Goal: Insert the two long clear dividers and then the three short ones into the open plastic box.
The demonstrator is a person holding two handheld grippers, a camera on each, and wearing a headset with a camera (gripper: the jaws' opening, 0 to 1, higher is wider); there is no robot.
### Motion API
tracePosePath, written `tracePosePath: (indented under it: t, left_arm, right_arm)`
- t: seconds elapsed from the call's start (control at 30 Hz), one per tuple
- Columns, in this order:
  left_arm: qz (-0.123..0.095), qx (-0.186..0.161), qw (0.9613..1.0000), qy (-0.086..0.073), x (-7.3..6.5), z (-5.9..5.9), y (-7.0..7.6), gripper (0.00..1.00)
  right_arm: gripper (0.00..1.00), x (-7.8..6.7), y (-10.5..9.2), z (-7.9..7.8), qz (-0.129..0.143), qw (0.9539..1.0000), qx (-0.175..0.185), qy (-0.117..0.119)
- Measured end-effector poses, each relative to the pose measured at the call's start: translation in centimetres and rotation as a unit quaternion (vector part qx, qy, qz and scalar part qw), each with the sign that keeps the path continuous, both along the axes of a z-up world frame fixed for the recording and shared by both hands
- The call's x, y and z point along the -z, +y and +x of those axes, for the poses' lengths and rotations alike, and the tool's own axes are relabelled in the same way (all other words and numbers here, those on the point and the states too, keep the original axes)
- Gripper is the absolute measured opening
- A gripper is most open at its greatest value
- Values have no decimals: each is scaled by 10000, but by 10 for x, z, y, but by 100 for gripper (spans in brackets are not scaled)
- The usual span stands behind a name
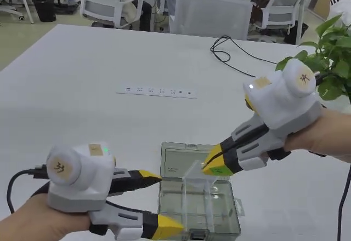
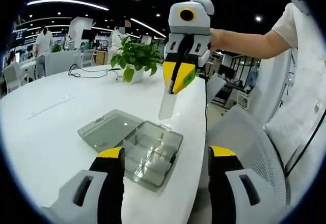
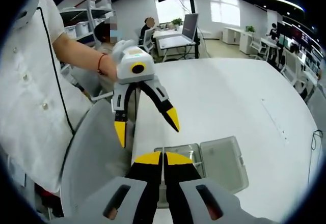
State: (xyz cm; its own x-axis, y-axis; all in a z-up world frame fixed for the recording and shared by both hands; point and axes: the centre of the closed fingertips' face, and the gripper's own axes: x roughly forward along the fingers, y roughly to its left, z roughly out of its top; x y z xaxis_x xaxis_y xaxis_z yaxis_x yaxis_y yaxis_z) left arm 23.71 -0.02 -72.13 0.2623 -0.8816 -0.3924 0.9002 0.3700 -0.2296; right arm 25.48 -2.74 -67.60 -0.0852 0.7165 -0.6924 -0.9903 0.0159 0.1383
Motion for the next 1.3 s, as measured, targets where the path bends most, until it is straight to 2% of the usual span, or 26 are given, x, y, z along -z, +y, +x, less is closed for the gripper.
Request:
tracePosePath:
  t: [0.23, 0.4, 0.7, 0.83, 1.03, 1.3]
  left_arm:
    - [202, -49, 9998, -41, 12, 0, 9, 79]
    - [258, -119, 9996, -49, 18, 1, 14, 90]
    - [328, -192, 9993, -21, 28, 3, 20, 100]
    - [362, -156, 9992, 1, 31, 1, 22, 100]
    - [304, -221, 9993, 3, 31, 3, 23, 100]
    - [278, -254, 9993, 53, 33, 3, 24, 100]
  right_arm:
    - [3, 18, 8, 5, -89, 9999, -2, -76]
    - [3, 32, 9, 13, -200, 9997, 28, -160]
    - [3, 54, 15, 19, -290, 9993, 72, -206]
    - [3, 62, 17, 22, -315, 9992, 144, -203]
    - [3, 72, 20, 23, -329, 9990, 211, -199]
    - [3, 79, 20, 24, -355, 9989, 225, -195]
